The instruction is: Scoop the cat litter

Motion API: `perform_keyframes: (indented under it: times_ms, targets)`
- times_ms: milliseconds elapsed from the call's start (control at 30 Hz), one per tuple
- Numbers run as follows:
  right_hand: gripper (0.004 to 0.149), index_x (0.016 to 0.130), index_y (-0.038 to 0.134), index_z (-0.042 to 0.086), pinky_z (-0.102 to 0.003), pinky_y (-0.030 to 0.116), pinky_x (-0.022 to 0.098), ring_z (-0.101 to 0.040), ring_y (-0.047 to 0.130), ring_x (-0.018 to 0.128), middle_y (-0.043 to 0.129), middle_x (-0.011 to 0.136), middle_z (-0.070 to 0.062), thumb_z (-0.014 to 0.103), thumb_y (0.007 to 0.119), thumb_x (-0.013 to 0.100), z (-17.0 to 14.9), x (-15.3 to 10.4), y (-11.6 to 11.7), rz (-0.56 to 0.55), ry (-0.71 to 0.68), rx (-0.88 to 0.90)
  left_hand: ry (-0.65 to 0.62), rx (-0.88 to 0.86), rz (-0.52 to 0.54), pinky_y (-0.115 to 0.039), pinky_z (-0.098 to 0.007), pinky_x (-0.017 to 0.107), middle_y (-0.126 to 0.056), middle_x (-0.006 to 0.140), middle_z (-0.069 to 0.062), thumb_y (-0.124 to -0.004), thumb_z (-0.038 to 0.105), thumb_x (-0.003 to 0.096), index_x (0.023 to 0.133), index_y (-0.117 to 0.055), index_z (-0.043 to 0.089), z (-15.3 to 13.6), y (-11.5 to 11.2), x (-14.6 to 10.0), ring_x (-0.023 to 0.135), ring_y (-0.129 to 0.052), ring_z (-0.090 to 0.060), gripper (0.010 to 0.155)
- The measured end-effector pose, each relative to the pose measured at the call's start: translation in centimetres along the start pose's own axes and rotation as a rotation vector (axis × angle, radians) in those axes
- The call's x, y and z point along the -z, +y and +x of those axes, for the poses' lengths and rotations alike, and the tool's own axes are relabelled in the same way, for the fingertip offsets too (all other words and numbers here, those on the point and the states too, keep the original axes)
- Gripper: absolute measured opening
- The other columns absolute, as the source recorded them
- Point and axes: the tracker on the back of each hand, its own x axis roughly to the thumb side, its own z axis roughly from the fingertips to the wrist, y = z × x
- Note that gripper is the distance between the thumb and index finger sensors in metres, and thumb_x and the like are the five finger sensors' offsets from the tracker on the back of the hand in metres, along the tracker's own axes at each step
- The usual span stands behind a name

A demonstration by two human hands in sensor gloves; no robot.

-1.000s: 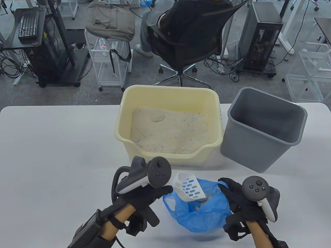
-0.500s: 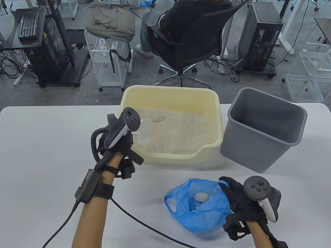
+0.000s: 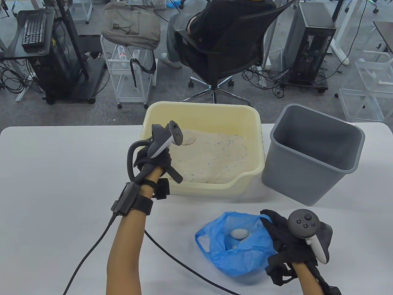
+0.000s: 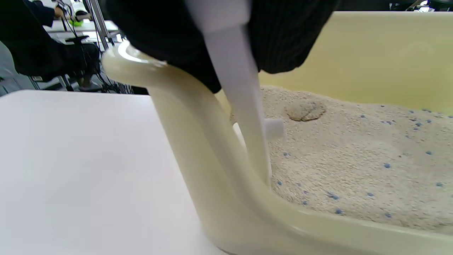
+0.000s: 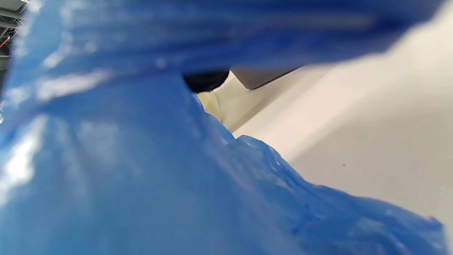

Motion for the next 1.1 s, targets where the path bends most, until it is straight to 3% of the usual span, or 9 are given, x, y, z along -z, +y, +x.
perform_keyframes:
  times_ms: [100,267,767,867,933,1000,1067,1100]
  targets:
    - [0.042,0.093,0.073,0.028,-0.021,0.083,0.018,-0.003,0.095,0.022,0.095,0.066,0.004,0.046,0.070,0.055,0.0,0.0,0.0,-0.002,0.002,-0.002,-0.069,-0.190,-0.112,-0.080,-0.027,0.014,-0.098,0.073,-0.016,-0.075,0.035,0.0587,0.095,-0.085,0.012,0.2,-0.3,0.5,0.032,-0.093,-0.023,0.044]
    - [0.042,0.093,0.073,0.029,-0.020,0.083,0.018,-0.002,0.095,0.022,0.095,0.066,0.005,0.047,0.070,0.055,0.3,0.0,0.3,0.015,-0.003,-0.023,-0.096,-0.406,-0.203,-0.081,-0.026,0.012,-0.099,0.072,-0.018,-0.074,0.033,0.0593,0.094,-0.085,0.008,0.7,-2.0,1.8,0.030,-0.094,-0.022,0.044]
    - [0.042,0.093,0.073,0.029,-0.020,0.082,0.017,-0.001,0.095,0.021,0.095,0.066,0.006,0.047,0.070,0.055,0.8,0.0,0.8,0.038,-0.007,-0.024,-0.184,-0.744,-0.374,-0.084,-0.026,0.011,-0.098,0.072,-0.021,-0.073,0.031,0.0598,0.095,-0.083,0.005,4.2,-6.4,3.4,0.030,-0.096,-0.022,0.045]
    - [0.042,0.093,0.073,0.029,-0.020,0.083,0.018,-0.002,0.095,0.021,0.095,0.066,0.005,0.047,0.070,0.055,0.8,0.0,0.9,0.038,-0.008,-0.018,-0.219,-0.603,-0.345,-0.084,-0.029,0.019,-0.095,0.076,-0.018,-0.074,0.034,0.0595,0.098,-0.080,0.009,4.6,-6.4,3.0,0.037,-0.094,-0.023,0.046]
    - [0.042,0.093,0.074,0.028,-0.020,0.083,0.018,-0.002,0.095,0.021,0.095,0.066,0.005,0.047,0.070,0.055,0.7,0.0,0.9,0.030,-0.011,-0.021,-0.296,-0.361,-0.379,-0.082,-0.037,0.034,-0.085,0.089,-0.019,-0.075,0.045,0.0567,0.108,-0.069,0.013,5.6,-5.9,2.0,0.055,-0.090,-0.032,0.061]
    - [0.042,0.092,0.074,0.028,-0.021,0.083,0.017,-0.003,0.095,0.021,0.095,0.066,0.004,0.046,0.071,0.054,0.6,-0.1,0.7,0.017,-0.011,-0.020,-0.314,-0.122,-0.330,-0.081,-0.038,0.038,-0.076,0.100,-0.021,-0.077,0.052,0.0532,0.113,-0.062,0.013,6.7,-5.6,1.1,0.060,-0.087,-0.033,0.073]
    - [0.042,0.092,0.074,0.028,-0.021,0.083,0.017,-0.003,0.095,0.021,0.096,0.065,0.004,0.046,0.071,0.054,0.5,0.0,0.6,0.014,-0.005,-0.017,-0.299,0.111,-0.336,-0.081,-0.035,0.035,-0.079,0.095,-0.015,-0.079,0.053,0.0519,0.114,-0.058,0.013,7.8,-5.8,0.6,0.056,-0.087,-0.027,0.076]
    - [0.042,0.092,0.074,0.028,-0.021,0.083,0.017,-0.003,0.095,0.021,0.095,0.066,0.004,0.046,0.071,0.054,0.5,0.0,0.6,0.014,-0.003,-0.015,-0.286,0.181,-0.346,-0.081,-0.032,0.031,-0.083,0.087,-0.011,-0.080,0.049,0.0525,0.112,-0.061,0.014,8.4,-6.3,0.6,0.051,-0.088,-0.024,0.071]
